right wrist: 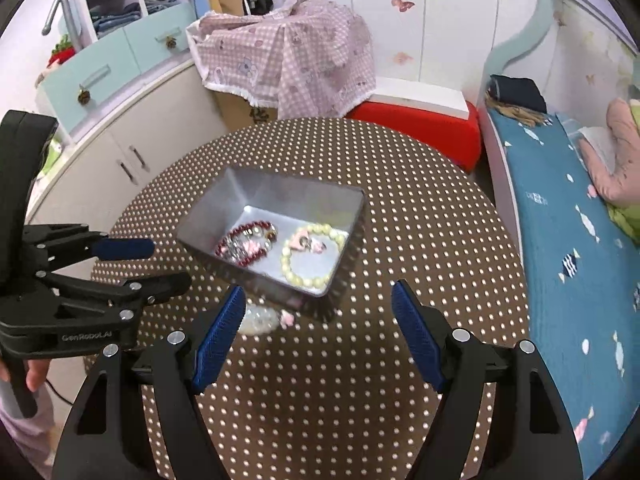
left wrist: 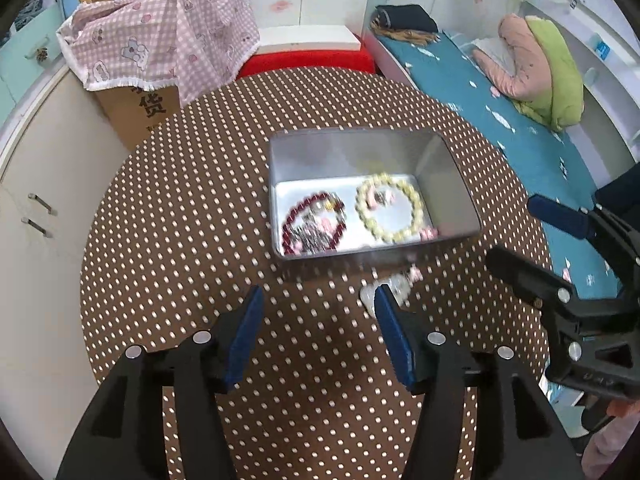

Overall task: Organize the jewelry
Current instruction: 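Withdraw both tools and reach the left tool toward the jade pendant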

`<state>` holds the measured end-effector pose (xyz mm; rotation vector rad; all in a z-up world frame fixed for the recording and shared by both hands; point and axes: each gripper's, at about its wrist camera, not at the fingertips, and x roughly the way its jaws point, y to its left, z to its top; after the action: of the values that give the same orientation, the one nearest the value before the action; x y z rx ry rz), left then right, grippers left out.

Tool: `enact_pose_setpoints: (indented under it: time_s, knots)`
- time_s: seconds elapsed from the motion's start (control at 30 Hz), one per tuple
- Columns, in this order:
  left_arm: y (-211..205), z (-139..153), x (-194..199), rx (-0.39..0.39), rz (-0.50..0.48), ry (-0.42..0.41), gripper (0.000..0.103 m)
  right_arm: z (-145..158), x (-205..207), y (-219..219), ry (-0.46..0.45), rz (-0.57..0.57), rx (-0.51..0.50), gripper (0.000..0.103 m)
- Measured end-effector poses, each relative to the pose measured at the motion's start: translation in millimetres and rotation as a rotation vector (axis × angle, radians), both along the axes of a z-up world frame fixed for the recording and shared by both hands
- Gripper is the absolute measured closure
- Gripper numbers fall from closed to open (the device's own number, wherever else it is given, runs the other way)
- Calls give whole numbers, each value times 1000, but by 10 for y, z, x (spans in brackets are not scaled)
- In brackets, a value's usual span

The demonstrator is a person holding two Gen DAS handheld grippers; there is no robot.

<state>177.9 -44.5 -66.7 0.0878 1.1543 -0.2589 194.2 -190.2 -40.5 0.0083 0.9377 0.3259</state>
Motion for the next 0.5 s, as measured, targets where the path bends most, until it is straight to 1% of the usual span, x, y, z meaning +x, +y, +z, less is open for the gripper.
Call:
enact_pose_setpoints:
  time_s: [0.23,0.43,0.5]
  knots:
    - [-204,-153,-126,12,-39,28,47,-160,-115,-86,30,0,-14,30]
    - [-401,-335,-108,51,-61,46,47,-353,-199,-106,71,15,-30,30]
    - [-481,-397,-83,77,-63,37,47,-407,-208,-134,84,16,-26,30]
